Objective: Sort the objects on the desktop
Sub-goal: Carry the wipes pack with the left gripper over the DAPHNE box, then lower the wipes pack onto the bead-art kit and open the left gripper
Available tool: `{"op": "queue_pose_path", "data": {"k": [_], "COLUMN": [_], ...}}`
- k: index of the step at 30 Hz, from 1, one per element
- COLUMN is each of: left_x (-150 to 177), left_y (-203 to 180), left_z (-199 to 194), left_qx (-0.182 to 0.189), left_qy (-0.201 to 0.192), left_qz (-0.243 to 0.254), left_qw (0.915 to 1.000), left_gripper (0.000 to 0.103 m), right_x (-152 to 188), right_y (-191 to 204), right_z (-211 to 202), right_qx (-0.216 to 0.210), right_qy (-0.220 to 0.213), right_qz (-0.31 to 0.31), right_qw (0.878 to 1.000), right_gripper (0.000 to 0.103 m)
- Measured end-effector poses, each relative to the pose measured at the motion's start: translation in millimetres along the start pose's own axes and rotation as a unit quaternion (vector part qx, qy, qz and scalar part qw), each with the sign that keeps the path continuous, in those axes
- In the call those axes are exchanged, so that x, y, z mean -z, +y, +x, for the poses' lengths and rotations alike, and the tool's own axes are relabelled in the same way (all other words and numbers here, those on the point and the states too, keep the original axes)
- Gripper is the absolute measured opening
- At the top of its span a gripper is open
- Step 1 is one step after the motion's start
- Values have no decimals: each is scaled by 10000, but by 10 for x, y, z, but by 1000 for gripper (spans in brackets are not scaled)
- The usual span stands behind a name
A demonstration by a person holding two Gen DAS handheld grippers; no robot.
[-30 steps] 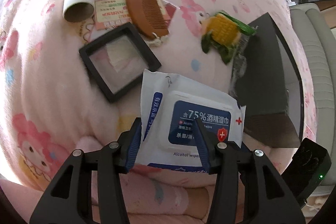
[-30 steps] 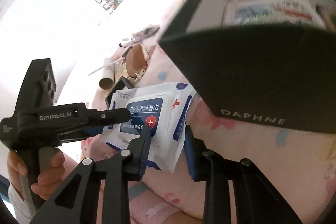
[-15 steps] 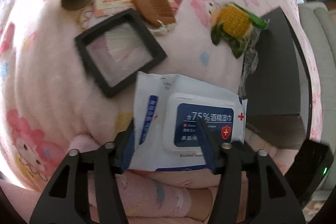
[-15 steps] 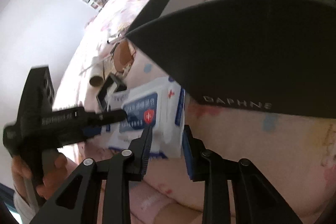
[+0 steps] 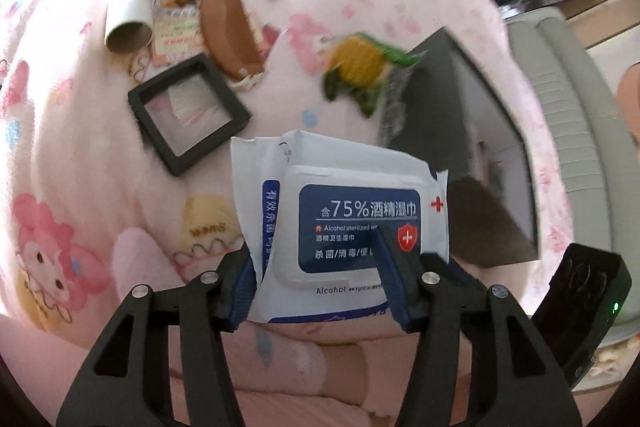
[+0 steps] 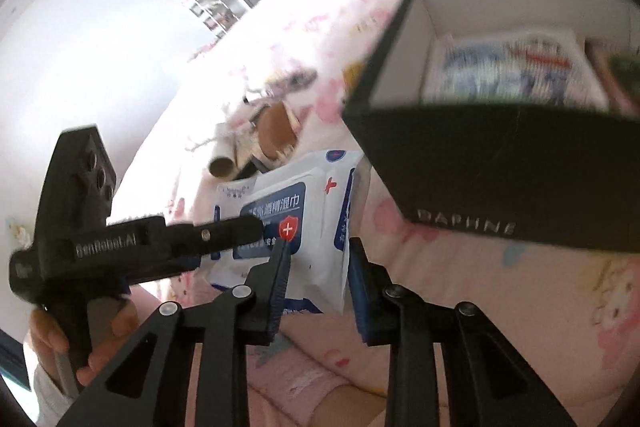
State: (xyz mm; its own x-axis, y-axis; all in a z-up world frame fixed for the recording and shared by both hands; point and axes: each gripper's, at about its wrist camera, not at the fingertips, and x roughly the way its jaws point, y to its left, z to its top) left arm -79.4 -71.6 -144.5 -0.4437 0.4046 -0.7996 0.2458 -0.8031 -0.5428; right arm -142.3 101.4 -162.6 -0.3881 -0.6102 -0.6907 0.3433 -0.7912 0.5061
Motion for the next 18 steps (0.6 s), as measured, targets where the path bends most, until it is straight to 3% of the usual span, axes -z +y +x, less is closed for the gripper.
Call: {"op": "queue_pose_path", "data": {"k": [4, 8, 14, 18], "left_x": [-41, -237, -745, -839], "left_y": [-213, -681, -1498, -2005], "left_z": [-227, -308, 152, 695], "left_qx": [337, 536, 977, 586], "left_qy": [-244, -353, -90, 214], "left_qz": [253, 730, 1071, 1530], "left_qw": [9988, 9953, 9894, 9863], "left_gripper": [51, 51, 51, 51], "right_x": [-168, -475, -983, -1081], "right_y": [41, 7, -471, -1121], "right_z": [-370, -737, -1076, -1142], "right_qx": [-86, 53, 663, 800], "right_qy": [-293, -507, -851, -1055], "right_qz": [-57, -220, -180, 570], "right_qw": [9995, 9985, 9940, 9895], "right_gripper": [25, 25, 25, 25]}}
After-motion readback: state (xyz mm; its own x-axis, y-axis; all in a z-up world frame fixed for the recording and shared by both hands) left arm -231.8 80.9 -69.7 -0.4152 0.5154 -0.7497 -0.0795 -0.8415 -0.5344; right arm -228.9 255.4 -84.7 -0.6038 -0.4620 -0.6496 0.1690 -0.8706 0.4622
